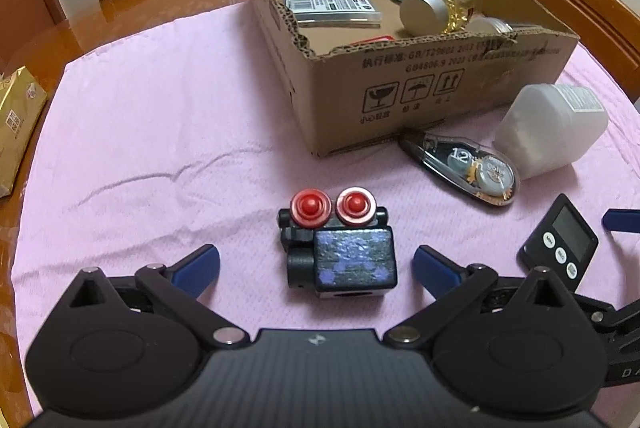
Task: Organize rigid objects
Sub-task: 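Move the left tool to the black cube toy while the right approaches the black timer, then grasp the red-button cube toy with the left gripper while the right grasps the digital timer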
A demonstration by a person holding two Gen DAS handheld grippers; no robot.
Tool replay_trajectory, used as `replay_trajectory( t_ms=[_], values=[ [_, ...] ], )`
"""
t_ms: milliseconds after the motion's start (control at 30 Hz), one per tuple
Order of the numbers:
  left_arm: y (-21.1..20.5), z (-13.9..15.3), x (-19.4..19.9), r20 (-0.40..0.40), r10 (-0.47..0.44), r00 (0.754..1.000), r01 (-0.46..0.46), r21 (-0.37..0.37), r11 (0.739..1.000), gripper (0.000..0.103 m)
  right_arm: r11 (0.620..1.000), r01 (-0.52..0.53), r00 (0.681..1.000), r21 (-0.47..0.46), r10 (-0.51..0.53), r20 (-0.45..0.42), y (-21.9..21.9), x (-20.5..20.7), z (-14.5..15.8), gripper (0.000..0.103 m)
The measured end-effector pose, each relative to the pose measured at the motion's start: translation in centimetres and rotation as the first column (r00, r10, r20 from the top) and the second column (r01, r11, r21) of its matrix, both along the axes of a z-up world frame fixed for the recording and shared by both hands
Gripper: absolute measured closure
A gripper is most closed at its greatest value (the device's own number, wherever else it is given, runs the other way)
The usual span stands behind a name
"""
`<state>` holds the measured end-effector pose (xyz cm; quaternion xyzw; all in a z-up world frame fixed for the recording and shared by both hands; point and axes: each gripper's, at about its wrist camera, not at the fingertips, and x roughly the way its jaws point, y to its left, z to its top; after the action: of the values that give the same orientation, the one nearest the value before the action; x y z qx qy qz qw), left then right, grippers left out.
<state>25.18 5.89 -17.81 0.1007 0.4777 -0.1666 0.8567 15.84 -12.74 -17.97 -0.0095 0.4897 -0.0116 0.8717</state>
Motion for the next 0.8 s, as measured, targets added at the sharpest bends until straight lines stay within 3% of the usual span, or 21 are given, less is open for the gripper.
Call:
replay_trajectory(
  t_ms=[100,267,433,700,800],
  values=[
    [-0.2,0.1,-0.1,0.002,0.009,1.0,-0.009,-0.004,1.0,0.003,1.0,-0.004,1.0,0.0,0.004,0.003,0.0,0.1,0.0,0.0],
    [-0.5,0.8,-0.7,0.022,-0.009,1.0,0.009,-0.012,1.0,0.032,1.0,-0.009,1.0,-0.001,0.009,0.012,0.0,-0.1,-0.1,0.0],
    [-0.6,1.2,-0.8,0.028,-0.009,1.0,0.009,-0.016,1.0,0.053,1.0,-0.008,1.0,-0.001,0.008,0.013,0.0,-0.1,-0.1,0.0],
    [0.1,1.2,-0.9,0.023,-0.001,1.0,0.001,-0.018,1.0,0.053,0.998,-0.069,0.998,-0.002,0.069,0.009,1.3,0.9,0.0,0.0],
    [0.2,1.2,-0.9,0.022,0.0,1.0,0.0,-0.018,1.0,0.053,0.995,-0.1,0.995,-0.001,0.1,0.019,1.9,1.1,0.2,0.006]
  ],
)
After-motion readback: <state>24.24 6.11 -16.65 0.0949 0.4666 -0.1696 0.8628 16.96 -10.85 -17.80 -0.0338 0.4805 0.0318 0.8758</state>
